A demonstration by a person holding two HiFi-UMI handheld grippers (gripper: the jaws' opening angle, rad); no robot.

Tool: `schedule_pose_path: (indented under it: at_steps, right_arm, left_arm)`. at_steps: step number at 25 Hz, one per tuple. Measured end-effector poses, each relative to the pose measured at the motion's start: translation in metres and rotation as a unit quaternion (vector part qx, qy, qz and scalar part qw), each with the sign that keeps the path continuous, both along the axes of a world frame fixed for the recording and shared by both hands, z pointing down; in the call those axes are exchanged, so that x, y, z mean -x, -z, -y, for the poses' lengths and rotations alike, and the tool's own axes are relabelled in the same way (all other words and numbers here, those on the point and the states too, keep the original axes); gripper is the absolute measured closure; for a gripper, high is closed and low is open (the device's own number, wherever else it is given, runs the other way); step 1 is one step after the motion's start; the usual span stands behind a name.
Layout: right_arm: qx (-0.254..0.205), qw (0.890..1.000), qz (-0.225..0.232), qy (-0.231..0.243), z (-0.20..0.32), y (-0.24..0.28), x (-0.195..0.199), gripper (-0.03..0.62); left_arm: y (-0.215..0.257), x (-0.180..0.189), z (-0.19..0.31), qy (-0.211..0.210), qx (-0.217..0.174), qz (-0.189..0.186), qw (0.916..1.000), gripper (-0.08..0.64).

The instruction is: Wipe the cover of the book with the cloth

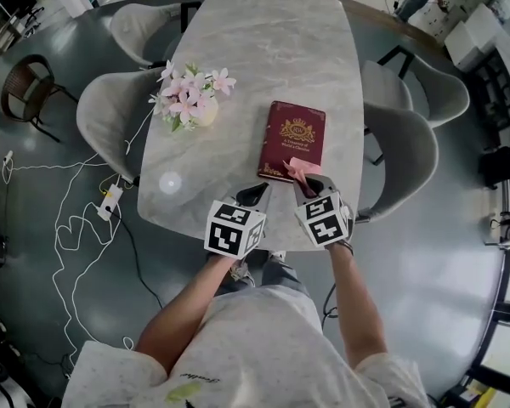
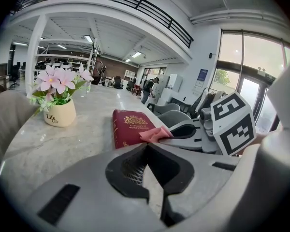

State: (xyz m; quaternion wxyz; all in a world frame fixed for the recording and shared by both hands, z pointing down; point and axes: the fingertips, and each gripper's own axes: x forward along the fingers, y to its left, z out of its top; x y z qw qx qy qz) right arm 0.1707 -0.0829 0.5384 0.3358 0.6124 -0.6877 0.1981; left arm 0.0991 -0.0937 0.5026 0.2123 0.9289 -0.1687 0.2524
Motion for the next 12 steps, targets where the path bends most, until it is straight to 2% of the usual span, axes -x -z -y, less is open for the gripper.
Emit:
schedule_pose_path:
  at_steps: [12]
  right_arm:
    - [-0.006, 1.000, 0.003, -0.008, -0.020, 0.015, 0.007, 0.573]
  left_arm:
    - [0.008, -0.004, -0.009, -0.019, -0.003, -0.010, 0.9998, 0.552]
